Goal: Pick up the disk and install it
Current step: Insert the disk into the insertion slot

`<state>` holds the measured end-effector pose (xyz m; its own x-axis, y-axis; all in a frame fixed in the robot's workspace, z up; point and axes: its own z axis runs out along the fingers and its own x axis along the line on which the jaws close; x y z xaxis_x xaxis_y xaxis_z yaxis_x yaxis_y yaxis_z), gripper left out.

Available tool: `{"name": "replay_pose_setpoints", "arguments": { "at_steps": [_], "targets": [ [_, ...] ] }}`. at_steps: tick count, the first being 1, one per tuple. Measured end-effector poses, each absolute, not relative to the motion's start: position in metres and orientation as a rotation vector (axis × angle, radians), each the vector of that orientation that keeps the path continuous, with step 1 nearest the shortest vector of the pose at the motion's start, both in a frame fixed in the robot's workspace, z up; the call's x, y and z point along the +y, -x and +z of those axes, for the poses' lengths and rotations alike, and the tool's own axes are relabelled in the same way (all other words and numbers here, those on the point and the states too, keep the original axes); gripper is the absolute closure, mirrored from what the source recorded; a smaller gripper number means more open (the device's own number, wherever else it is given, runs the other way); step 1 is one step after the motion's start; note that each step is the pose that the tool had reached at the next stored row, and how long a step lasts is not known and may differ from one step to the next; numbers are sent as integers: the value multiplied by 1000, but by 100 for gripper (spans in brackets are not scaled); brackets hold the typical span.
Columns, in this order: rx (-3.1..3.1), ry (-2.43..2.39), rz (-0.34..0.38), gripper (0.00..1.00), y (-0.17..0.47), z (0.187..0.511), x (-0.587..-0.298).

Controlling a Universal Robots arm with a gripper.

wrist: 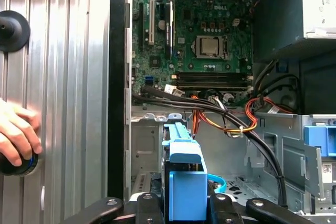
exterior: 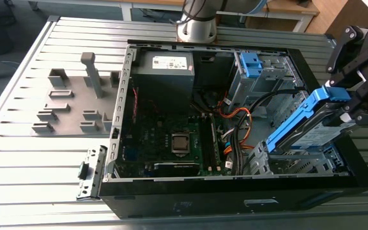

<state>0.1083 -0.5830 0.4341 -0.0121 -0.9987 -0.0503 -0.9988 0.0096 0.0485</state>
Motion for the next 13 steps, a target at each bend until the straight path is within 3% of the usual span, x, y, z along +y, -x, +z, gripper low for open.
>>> {"name": "replay_pose_setpoints", "arguments": {
  "at_steps": [13],
  "targets": [
    [2231, 2207, 110, 64, -108, 418, -583]
  ]
}}
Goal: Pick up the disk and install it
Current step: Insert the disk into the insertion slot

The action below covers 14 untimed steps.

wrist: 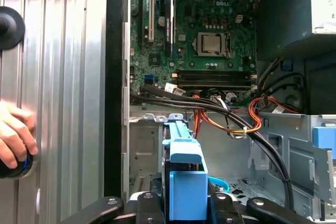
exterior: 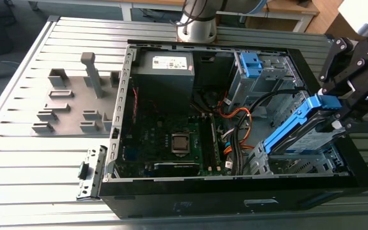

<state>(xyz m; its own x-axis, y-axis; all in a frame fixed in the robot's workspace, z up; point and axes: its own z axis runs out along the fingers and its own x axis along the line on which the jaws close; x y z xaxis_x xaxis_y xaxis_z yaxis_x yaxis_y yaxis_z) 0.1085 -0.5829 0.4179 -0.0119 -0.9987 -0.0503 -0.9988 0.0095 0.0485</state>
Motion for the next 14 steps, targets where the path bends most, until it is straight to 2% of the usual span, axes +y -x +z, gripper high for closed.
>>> {"name": "replay_pose_setpoints", "arguments": {
  "at_steps": [14],
  "targets": [
    [2231, 2207, 110, 64, -109, 396, -583]
  ]
}}
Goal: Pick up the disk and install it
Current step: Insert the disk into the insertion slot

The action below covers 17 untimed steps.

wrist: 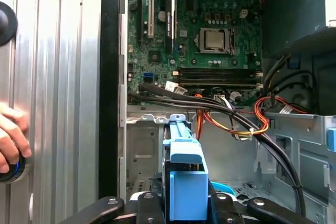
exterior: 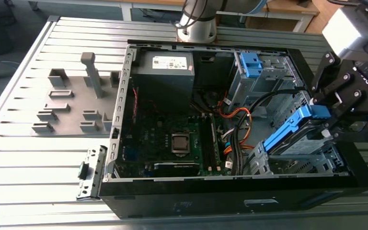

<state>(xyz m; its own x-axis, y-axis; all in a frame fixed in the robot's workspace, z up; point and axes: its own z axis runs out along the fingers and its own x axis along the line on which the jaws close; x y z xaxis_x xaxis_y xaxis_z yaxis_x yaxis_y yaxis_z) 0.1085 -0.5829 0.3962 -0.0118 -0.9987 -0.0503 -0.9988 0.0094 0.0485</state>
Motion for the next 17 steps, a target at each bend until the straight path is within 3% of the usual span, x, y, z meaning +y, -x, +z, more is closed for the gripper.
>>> {"name": "replay_pose_setpoints", "arguments": {
  "at_steps": [11, 12, 15, 17],
  "targets": [
    [2231, 2207, 109, 63, -108, 393, -583],
    [2231, 2207, 110, 56, -108, 392, -583],
    [2231, 2207, 110, 56, -108, 393, -583],
    [2231, 2207, 110, 64, -108, 393, -583]
  ]
}}
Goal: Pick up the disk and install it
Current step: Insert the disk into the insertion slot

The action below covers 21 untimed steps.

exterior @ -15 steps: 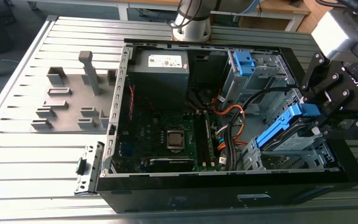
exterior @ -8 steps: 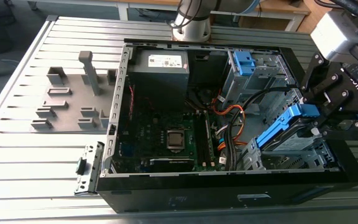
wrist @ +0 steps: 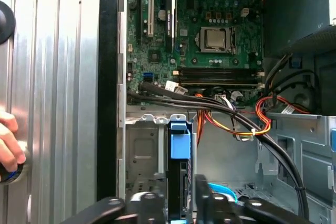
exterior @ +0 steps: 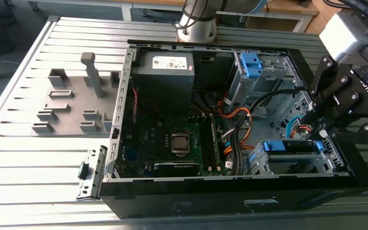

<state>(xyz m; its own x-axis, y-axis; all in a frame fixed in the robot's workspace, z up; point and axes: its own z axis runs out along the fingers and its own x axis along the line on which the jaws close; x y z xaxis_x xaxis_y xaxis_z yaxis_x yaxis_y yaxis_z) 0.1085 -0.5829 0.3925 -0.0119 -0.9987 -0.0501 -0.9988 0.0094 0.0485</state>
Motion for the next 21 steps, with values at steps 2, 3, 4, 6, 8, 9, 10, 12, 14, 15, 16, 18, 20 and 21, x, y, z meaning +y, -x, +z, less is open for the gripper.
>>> {"name": "replay_pose_setpoints", "arguments": {
  "at_steps": [2, 3, 4, 6, 8, 9, 10, 12, 14, 15, 16, 18, 20, 21],
  "targets": [
    [2231, 2207, 110, 70, -108, 392, -583],
    [2231, 2207, 109, 76, -108, 392, -583],
    [2231, 2207, 109, 76, -108, 392, -583],
    [2231, 2207, 109, 88, -108, 392, -583],
    [2231, 2207, 109, 89, -109, 392, -583],
    [2231, 2207, 109, 89, -109, 392, -583],
    [2231, 2207, 109, 89, -108, 392, -583],
    [2231, 2207, 109, 89, -109, 392, -583],
    [2231, 2207, 109, 89, -109, 391, -583],
    [2231, 2208, 108, 89, -110, 390, -583],
    [2231, 2208, 109, 89, -112, 389, -583],
    [2231, 2208, 109, 89, -115, 386, -583],
    [2231, 2208, 109, 89, -121, 384, -583],
    [2232, 2208, 109, 89, -124, 383, -584]
  ]
}}
